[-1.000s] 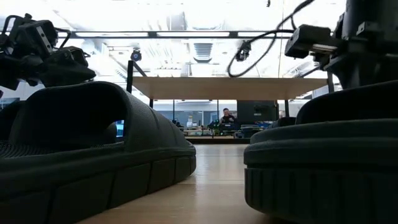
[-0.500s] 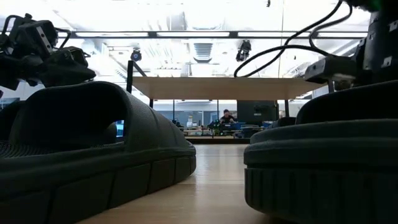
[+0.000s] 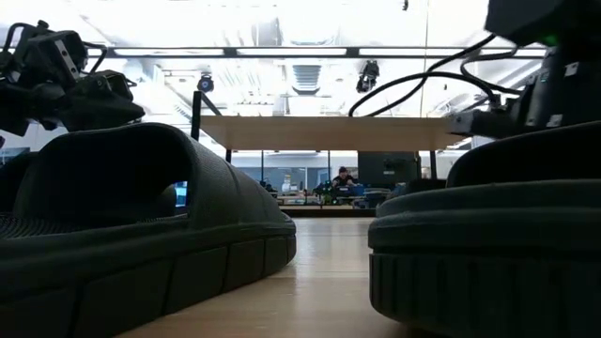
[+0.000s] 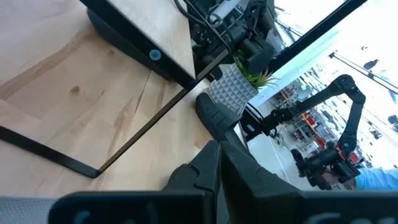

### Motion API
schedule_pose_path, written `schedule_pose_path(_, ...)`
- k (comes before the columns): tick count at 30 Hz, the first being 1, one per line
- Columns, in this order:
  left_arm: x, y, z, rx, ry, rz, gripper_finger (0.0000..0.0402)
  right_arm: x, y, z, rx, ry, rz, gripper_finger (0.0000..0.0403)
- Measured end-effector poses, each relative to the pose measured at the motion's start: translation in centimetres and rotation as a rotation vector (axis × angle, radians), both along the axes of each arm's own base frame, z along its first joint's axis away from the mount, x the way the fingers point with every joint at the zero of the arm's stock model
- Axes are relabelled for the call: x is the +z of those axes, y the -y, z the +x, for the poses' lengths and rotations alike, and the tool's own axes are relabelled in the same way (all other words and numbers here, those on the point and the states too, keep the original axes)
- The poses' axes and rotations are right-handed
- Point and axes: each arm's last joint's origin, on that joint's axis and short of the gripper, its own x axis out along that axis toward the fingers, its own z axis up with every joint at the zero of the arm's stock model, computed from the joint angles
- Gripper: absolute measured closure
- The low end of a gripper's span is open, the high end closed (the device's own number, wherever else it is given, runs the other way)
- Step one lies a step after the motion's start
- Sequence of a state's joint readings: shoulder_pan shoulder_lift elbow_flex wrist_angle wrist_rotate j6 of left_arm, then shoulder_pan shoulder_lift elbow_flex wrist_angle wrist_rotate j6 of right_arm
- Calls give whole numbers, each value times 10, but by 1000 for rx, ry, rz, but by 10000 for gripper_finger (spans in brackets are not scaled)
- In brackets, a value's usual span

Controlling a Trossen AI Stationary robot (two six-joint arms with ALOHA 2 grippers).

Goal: Pick and place slides into the shelf
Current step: Put the black slipper under the shelf

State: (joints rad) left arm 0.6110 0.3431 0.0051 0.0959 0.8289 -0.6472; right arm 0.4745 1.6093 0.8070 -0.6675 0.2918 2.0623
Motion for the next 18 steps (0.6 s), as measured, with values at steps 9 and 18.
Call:
schedule_pose_path(9, 0, 0, 0, 0, 0, 0, 402, 1, 20, 12, 34, 35, -87, 394)
schedule_pose_path(18, 0, 0, 0, 0, -1, -1, 402, 19, 3, 23, 197, 61, -39, 394)
